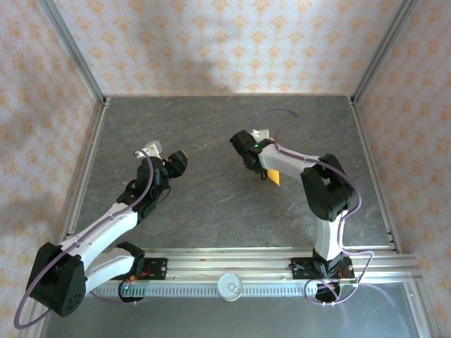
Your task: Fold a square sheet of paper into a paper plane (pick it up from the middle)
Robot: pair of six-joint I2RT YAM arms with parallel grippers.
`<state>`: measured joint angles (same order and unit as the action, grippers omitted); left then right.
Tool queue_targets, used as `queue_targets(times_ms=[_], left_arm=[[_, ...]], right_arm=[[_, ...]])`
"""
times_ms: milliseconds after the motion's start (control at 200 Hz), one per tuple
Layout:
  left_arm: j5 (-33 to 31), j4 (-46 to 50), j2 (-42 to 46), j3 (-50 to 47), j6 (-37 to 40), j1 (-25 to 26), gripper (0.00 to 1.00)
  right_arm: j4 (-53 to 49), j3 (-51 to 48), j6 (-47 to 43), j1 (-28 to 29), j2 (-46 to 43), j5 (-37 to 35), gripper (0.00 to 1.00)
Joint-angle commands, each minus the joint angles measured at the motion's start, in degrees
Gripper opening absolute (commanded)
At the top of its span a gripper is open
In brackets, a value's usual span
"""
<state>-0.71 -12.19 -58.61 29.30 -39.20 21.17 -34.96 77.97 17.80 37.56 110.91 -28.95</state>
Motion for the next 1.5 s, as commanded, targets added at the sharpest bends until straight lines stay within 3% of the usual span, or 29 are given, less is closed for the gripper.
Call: queue_targets(times_ms=[0,235,275,380,445,560,696,881,1096,1271,1426,1496], left_arm=[[0.7,2.0,0.3,-0.3,0.3,-1.0,0.61],[0.6,4.8,0.8,0.8,2.7,-2.2,0.71],[0.3,3.9,1.2,0.3,3.5,-2.1,0.76],[-1.8,3.3,2.8,-0.5,5.9,-2.1,0.91],[-1.6,3.2,4.1,-0.8,7.6,-2.2,0.99],[0.9,2.8,5.2,-1.0,9.7,-2.5,0.99],[7.8,-1.9,3.6,-2.3,8.7,-2.4,0.99],[19.2,-9.0,-2.0,-2.1,6.0,-2.5,0.99],[35.7,-11.5,-16.5,4.7,4.4,-2.0,0.7],[35.2,-10.0,-22.7,8.5,4.3,0.9,0.69],[34.0,-9.3,-25.2,9.9,3.8,3.0,0.69],[33.7,-9.3,-26.2,10.2,3.5,3.7,0.69]], right_arm=[[-3.3,4.3,-0.5,2.8,3.1,6.1,0.07],[4.0,4.7,2.7,3.7,2.1,25.4,0.14],[5.8,3.9,3.1,3.5,1.0,28.5,0.18],[11.1,0.5,3.6,2.4,-3.7,35.5,0.43],[14.9,-2.8,4.3,0.9,-7.5,38.9,0.48],[25.0,-12.1,7.4,-4.1,-15.0,47.2,0.53],[36.2,-23.6,13.1,-12.0,-20.9,55.3,0.5],[40.1,-30.5,13.7,-17.4,-22.5,59.1,0.43],[41.7,-30.2,14.4,-18.7,-17.7,63.1,0.29],[44.0,-29.5,14.9,-18.8,-14.0,65.8,0.16],[44.2,-29.7,14.3,-19.0,-10.9,67.3,0.15],[44.6,-30.3,14.5,-18.9,-9.7,69.5,0.1]])
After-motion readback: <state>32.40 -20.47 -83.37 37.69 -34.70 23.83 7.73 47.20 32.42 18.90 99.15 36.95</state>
